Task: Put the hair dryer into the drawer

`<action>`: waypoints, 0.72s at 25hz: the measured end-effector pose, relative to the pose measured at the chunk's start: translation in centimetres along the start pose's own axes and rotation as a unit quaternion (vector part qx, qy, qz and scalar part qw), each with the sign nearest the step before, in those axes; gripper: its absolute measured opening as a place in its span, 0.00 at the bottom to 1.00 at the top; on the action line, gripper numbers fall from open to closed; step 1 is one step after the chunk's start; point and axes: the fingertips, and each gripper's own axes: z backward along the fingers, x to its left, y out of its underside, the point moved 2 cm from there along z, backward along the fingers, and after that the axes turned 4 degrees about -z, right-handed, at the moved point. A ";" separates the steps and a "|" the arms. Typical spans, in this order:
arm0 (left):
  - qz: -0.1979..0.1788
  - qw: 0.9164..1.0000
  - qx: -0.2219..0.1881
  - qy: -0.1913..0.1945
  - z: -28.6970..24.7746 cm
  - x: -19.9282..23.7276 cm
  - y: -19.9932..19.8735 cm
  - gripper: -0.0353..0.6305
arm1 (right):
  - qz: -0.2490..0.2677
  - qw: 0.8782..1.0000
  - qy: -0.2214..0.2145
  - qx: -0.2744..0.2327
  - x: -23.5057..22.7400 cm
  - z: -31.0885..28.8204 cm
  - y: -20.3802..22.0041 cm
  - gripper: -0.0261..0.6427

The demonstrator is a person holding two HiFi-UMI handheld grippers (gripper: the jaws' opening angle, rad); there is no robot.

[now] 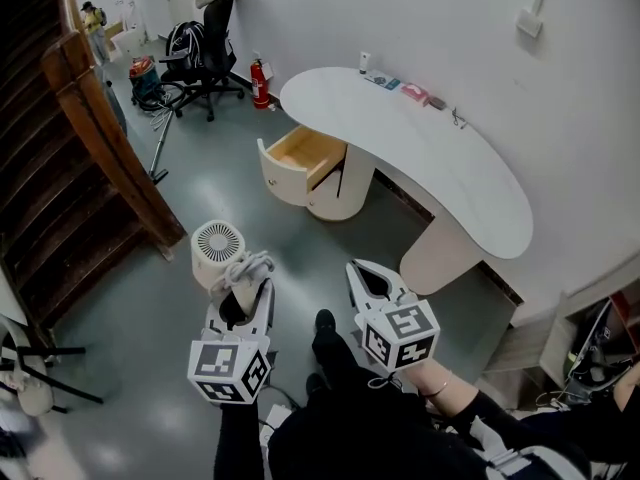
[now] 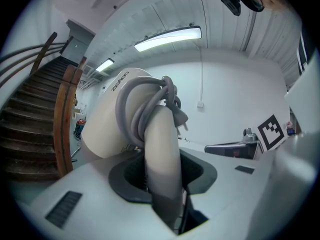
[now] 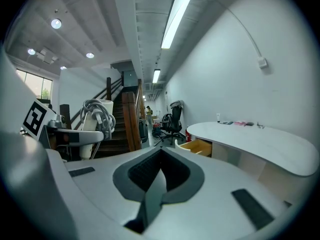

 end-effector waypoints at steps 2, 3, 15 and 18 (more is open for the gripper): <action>-0.004 1.000 0.002 -0.001 -0.5 0.5 -0.1 0.26 | -0.001 1.000 -0.003 0.000 0.1 -0.8 -0.1 0.04; -0.005 1.000 0.003 -0.002 -0.8 0.7 -0.1 0.26 | -0.001 1.000 -0.005 0.001 0.2 -1.2 -0.2 0.04; 0.007 1.000 0.027 -0.005 -6.4 3.4 0.4 0.26 | -0.018 1.000 0.002 0.008 -2.8 -6.7 -1.5 0.04; 0.008 0.999 0.035 -0.006 -8.1 4.0 0.6 0.26 | -0.021 1.000 0.008 0.012 -4.2 -8.3 -1.9 0.04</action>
